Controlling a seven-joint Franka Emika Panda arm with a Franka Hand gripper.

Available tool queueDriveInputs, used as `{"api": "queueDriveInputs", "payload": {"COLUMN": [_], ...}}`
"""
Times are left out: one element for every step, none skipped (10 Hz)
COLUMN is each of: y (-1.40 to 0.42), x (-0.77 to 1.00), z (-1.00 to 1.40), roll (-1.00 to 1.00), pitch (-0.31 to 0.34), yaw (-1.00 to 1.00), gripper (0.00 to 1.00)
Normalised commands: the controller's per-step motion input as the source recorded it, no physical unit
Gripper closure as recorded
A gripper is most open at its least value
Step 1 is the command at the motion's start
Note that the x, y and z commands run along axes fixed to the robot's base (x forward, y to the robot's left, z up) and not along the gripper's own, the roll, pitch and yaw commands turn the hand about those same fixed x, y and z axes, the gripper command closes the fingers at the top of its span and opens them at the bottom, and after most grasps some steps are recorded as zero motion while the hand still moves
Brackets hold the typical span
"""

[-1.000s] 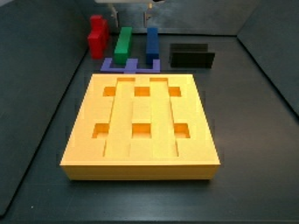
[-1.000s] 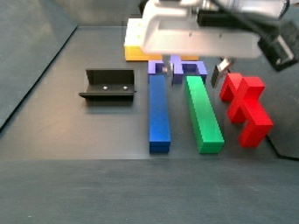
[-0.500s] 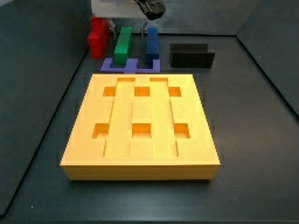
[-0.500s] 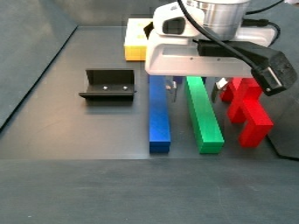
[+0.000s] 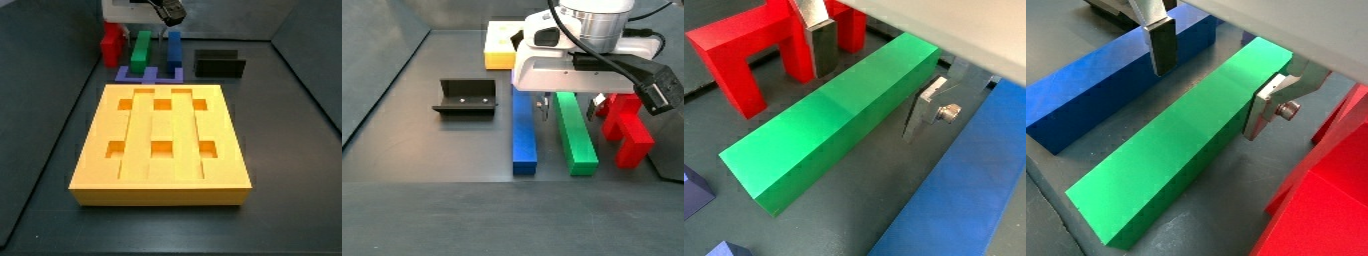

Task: Pick up the green object. Move up. Move to above the board. Insert the green object.
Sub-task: Pick up the green object.

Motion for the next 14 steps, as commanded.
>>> {"api": "queueDriveInputs", "payload": {"y": [0.05, 0.0, 0.0, 0.0, 0.0, 0.08, 0.18, 0.14, 0.09, 0.0, 0.0, 0.0, 0.0, 0.01], "x": [-0.06, -0.14, -0.39, -0.28, -0.23, 0.0, 0.18, 0.16, 0.04, 0.0, 0.0, 0.09, 0.17, 0.17], "z": [-0.1, 0.02, 0.1, 0.0, 0.0, -0.11, -0.22, -0.23, -0.23, -0.2, -0.2, -0.3, -0.39, -0.39], "roll": [0.0, 0.01, 0.12, 0.07, 0.06, 0.04, 0.03, 0.06, 0.07, 0.06, 0.06, 0.08, 0.11, 0.11], "pitch": [0.0, 0.0, -0.01, -0.009, -0.001, 0.0, 0.0, 0.0, 0.0, 0.0, 0.0, 0.0, 0.023, 0.019], "yaw": [-0.02, 0.0, -0.01, -0.02, -0.02, 0.0, 0.0, 0.0, 0.0, -0.04, -0.06, -0.09, -0.08, -0.09], "gripper": [0.0, 0.0, 0.0, 0.0, 0.0, 0.0, 0.0, 0.0, 0.0, 0.0, 0.0, 0.0, 0.0, 0.0]}}
